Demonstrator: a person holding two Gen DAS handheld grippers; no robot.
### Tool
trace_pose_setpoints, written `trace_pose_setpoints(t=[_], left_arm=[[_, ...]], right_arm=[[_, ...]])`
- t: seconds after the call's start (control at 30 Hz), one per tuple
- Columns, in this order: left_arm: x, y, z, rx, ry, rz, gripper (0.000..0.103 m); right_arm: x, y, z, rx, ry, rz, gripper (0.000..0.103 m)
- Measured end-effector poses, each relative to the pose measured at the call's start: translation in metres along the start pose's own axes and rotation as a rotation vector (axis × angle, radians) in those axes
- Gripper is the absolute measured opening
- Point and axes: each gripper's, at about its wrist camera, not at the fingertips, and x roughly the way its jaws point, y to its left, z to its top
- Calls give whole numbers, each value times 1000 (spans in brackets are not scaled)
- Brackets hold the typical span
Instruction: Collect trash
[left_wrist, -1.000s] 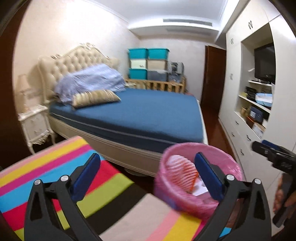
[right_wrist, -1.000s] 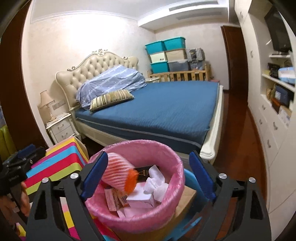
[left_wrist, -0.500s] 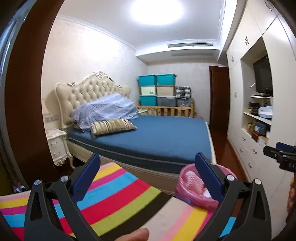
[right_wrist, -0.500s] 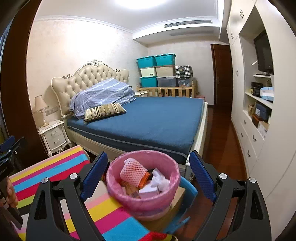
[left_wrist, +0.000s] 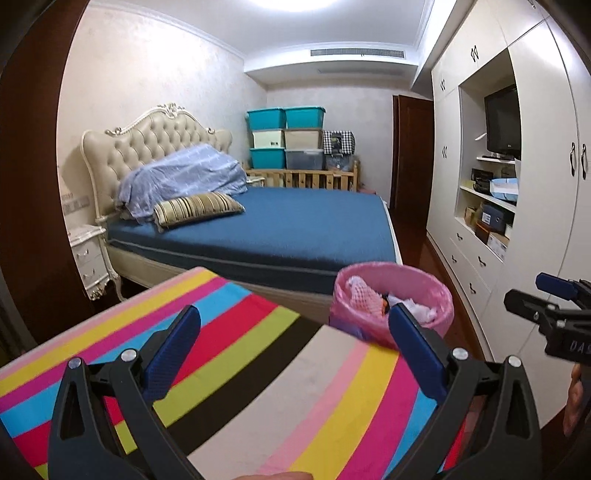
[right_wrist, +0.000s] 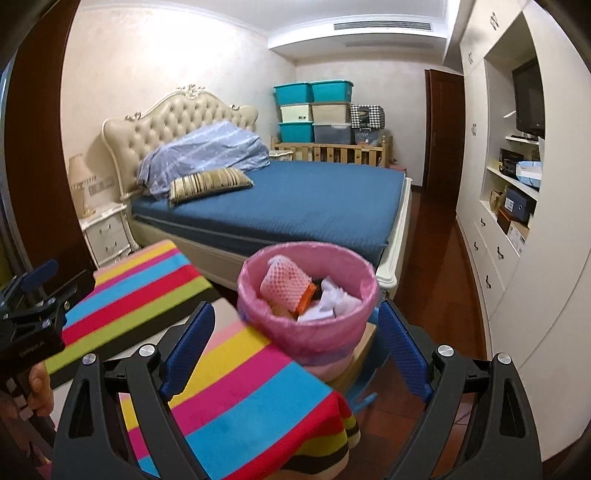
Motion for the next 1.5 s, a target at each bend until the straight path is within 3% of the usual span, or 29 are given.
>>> trace_pose_setpoints(t=[0.4, 1.3, 1.5], left_arm=[[8, -14, -21, 41, 34, -62, 99], [17, -16, -29, 44, 65, -57, 99], [12, -6, -29, -4, 20, -36, 99]], right_arm=[[8, 3, -15, 6, 49, -14, 85], [17, -6, -24, 53, 77, -8, 85], [16, -5, -23, 49, 67, -8, 85]])
